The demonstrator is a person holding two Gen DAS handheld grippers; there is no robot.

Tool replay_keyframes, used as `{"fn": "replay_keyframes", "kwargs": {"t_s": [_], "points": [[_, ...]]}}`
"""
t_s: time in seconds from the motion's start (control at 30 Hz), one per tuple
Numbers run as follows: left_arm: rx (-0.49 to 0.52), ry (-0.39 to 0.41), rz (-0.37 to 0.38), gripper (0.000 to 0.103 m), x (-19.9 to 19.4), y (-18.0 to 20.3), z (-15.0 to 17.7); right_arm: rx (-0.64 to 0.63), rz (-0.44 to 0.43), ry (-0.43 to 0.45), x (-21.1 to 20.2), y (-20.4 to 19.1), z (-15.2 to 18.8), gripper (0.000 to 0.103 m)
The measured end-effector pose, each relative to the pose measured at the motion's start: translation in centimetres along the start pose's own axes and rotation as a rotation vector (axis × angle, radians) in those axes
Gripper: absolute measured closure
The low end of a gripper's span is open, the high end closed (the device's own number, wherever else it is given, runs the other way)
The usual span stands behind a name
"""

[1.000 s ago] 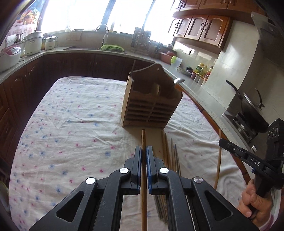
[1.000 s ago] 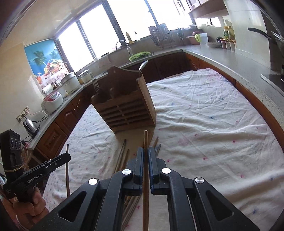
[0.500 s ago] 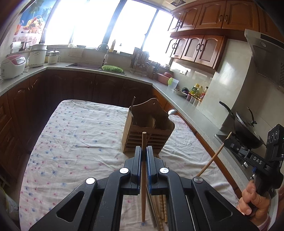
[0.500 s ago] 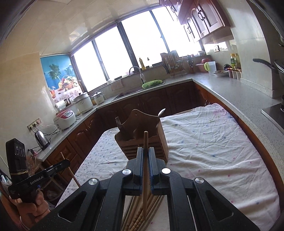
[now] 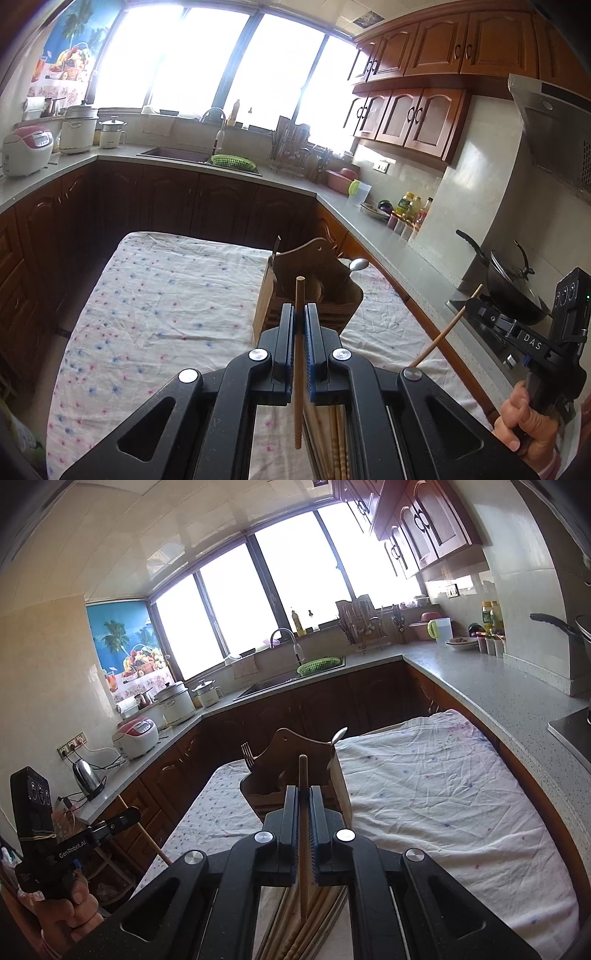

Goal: Organize utensils
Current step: 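Lower the left tool's chopstick into the holder while the right tool inserts its chopstick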

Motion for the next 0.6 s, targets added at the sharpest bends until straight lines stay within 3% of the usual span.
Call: {"fn": "replay_keyframes", "kwargs": {"t_s": [0.37,0.6], "points": [[0.039,0.141,-0.036,0.099,2.2,-1.1,-5.4,-0.001,-0.021,0.116,2.0,-1.6,-6.0,0.098],[0.028,0.209,-0.069,0.099,7.1,-2.0,-8.5,-0.016,-0.02,0.19,5.6,-3.1,-10.2,0.098]]}}
Point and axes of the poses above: each gripper's, at about its wrist camera, not at the fingertips, and x roughly the way its jaws point, y to its right, z to its underside, the point moved 1 cm from there along x, roughly the way its jaws point, and after that the axes turned 14 degrees about x, right-handed, at the moved point
